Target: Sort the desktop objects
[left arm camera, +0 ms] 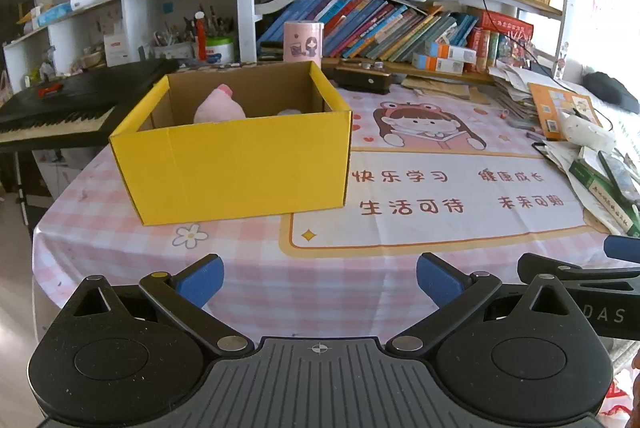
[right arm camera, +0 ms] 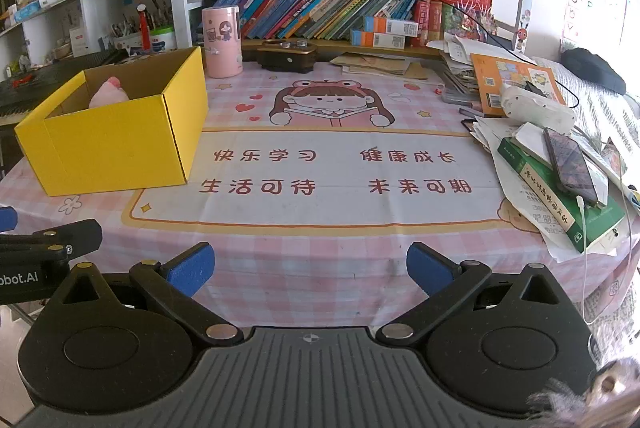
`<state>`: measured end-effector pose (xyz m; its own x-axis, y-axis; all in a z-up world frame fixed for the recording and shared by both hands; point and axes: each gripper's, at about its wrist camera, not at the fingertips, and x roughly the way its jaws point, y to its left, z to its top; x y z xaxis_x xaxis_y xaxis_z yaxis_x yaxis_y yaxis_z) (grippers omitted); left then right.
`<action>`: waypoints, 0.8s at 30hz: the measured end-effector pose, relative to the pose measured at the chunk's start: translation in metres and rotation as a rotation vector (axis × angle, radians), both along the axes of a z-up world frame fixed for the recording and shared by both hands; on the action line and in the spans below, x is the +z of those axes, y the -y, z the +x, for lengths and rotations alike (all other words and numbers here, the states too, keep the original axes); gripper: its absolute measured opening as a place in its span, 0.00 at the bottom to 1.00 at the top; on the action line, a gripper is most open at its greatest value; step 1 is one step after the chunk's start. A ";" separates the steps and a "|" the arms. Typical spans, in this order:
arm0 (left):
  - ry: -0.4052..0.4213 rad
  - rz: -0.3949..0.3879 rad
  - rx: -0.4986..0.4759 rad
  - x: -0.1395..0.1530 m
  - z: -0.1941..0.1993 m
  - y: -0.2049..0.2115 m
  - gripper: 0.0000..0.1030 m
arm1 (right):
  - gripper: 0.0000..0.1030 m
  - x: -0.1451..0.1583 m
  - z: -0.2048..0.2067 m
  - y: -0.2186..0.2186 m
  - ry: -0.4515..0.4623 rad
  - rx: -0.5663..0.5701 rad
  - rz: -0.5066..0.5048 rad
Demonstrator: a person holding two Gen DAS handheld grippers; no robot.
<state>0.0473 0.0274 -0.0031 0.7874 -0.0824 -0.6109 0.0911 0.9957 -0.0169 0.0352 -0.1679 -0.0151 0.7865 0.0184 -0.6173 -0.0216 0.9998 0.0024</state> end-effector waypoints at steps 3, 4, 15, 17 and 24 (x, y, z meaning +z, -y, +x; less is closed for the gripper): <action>-0.004 0.002 0.002 0.000 0.001 0.001 1.00 | 1.00 0.000 0.000 0.000 0.000 -0.001 0.000; -0.004 0.002 0.002 0.000 0.001 0.001 1.00 | 1.00 0.000 0.000 0.000 0.001 -0.001 0.000; -0.010 0.000 -0.010 -0.001 0.006 0.002 1.00 | 1.00 -0.001 0.002 0.005 -0.004 -0.007 0.001; -0.012 -0.002 -0.013 -0.002 0.006 0.003 1.00 | 1.00 -0.002 0.003 0.006 -0.005 -0.008 0.001; -0.017 -0.004 -0.017 -0.003 0.007 0.003 1.00 | 1.00 0.000 0.002 0.007 0.008 -0.014 0.000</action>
<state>0.0547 0.0244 -0.0057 0.7756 -0.0978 -0.6236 0.1073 0.9940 -0.0224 0.0376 -0.1754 -0.0153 0.7913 0.0073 -0.6114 -0.0072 1.0000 0.0026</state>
